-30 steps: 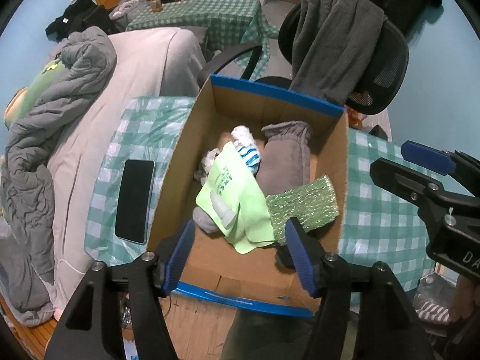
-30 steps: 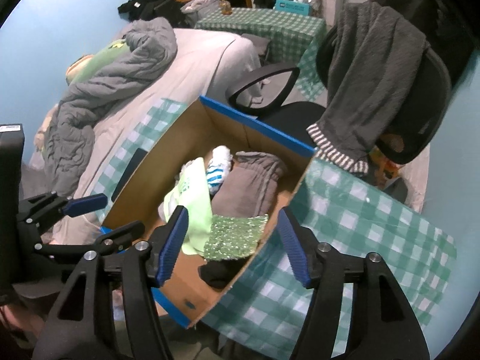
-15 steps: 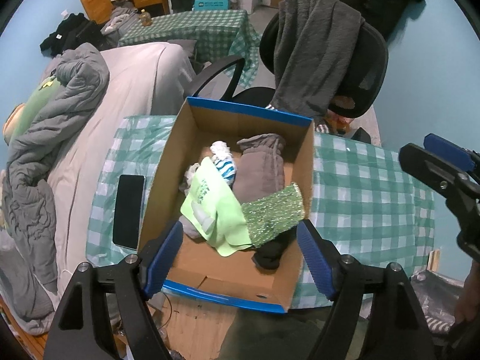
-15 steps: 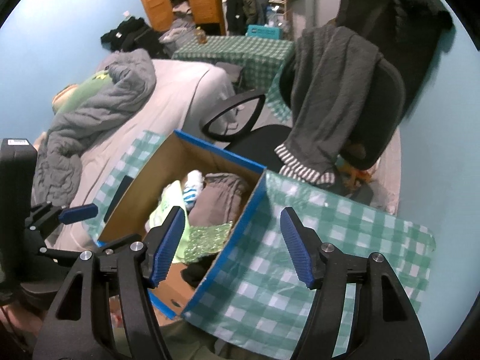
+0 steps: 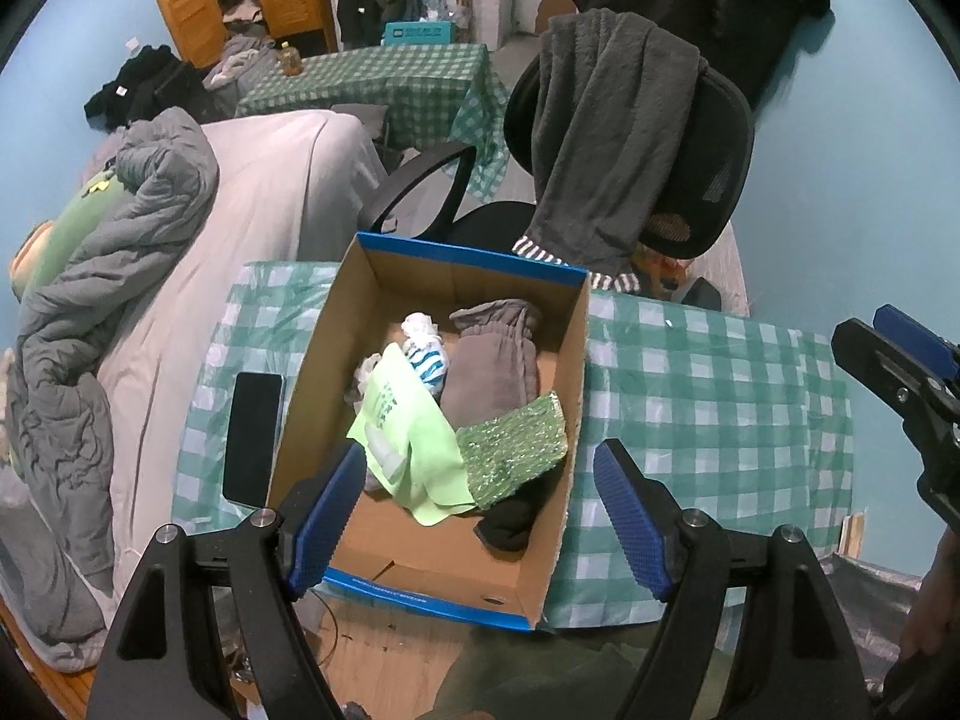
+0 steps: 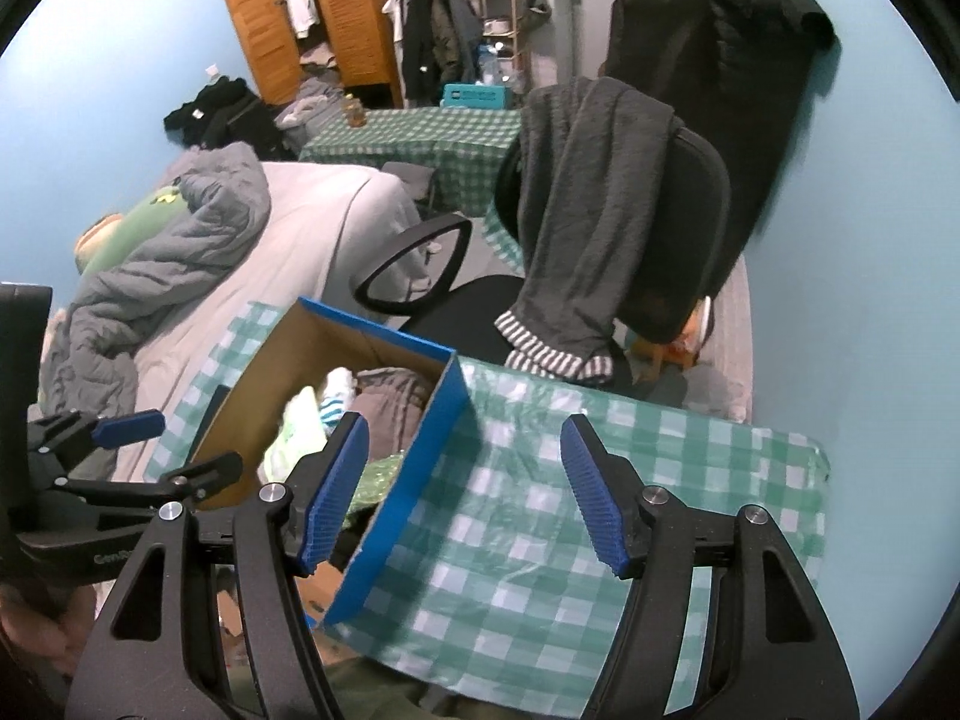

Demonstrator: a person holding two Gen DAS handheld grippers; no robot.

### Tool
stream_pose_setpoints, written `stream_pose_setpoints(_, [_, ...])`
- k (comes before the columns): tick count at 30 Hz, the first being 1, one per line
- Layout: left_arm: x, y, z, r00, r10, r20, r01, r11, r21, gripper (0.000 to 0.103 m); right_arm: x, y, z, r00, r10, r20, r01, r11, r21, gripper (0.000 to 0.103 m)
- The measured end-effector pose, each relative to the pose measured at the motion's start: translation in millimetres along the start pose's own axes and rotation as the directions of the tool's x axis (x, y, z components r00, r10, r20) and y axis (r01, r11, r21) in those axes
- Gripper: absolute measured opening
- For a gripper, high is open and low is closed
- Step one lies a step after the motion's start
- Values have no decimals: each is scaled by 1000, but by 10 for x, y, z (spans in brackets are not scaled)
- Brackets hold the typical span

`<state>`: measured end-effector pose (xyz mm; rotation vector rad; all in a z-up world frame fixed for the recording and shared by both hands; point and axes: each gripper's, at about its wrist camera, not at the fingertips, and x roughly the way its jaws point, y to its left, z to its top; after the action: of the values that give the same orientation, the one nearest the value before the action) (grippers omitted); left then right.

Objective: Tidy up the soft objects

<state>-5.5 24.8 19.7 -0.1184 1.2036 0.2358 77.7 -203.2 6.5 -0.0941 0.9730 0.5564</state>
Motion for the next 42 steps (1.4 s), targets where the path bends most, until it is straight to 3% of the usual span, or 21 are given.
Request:
stream_pose_setpoints(17, [-142,-234,0,1000,5,30,-6,1000,23,80,-185,-255,-58,999,-27,27,26,999,32,67])
stream_pose_setpoints(42, [-188,-275,-34,999,20,29,-20,1000,21,80,-187,-307,-101,999,-24,23,23,999,35,67])
